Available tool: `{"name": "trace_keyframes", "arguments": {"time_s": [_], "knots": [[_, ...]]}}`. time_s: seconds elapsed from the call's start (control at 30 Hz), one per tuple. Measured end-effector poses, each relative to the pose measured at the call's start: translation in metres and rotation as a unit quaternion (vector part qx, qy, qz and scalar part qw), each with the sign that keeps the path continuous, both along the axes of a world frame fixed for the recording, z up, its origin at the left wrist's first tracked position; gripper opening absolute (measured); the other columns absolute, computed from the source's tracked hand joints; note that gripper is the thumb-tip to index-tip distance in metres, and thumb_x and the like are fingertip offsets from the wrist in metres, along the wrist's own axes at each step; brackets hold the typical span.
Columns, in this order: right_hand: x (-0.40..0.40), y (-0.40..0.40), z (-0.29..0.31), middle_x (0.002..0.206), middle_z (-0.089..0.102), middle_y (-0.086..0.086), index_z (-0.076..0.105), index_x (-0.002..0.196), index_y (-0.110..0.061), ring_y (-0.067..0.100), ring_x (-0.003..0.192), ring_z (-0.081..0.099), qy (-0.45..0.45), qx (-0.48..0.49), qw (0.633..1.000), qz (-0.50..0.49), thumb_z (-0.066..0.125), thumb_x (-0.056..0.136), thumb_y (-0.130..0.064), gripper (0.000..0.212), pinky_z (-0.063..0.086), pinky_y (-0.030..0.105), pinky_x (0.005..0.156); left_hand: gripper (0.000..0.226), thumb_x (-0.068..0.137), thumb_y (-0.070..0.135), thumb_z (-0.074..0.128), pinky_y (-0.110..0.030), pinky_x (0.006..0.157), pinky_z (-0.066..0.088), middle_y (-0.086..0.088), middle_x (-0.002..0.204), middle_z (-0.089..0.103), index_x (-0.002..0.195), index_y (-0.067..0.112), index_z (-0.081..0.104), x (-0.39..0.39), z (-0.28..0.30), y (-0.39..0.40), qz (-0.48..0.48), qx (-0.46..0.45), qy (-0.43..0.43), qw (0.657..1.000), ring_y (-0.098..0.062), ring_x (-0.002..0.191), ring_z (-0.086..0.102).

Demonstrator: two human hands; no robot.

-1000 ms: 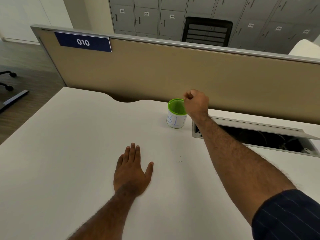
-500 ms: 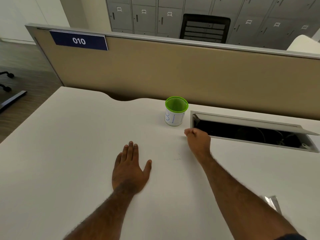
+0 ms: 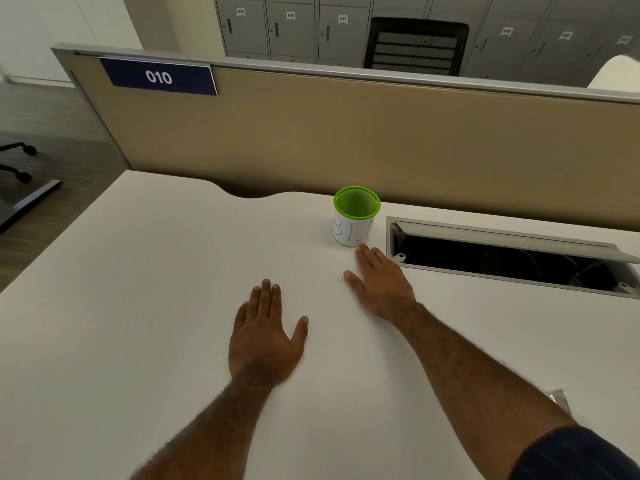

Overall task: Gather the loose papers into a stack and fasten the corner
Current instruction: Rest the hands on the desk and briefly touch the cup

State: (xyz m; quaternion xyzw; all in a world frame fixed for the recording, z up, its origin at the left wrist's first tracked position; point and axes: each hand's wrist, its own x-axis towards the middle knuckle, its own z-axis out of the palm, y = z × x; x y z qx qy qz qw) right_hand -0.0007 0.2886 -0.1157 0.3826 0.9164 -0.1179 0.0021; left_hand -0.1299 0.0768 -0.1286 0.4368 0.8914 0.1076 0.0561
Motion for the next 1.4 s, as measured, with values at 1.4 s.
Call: {"name": "trace_keyframes", "arguments": {"time_s": [1.4], "knots": [[0.019,-0.086,0.002,0.160,0.012,-0.002,0.015,0.152,-0.016,0.011,0.147,0.012,0.074,-0.012,0.994,0.081,0.026,0.101,-0.039,0.057,0.006,0.026,0.119,0.083,0.092,0.067,0.016,-0.034,0.123,0.003,0.001,0.165,-0.006,0.156,0.018,-0.001,0.001,0.001,0.001,0.002,-0.008,0.012,1.000,-0.015,0.152,-0.004]]}}
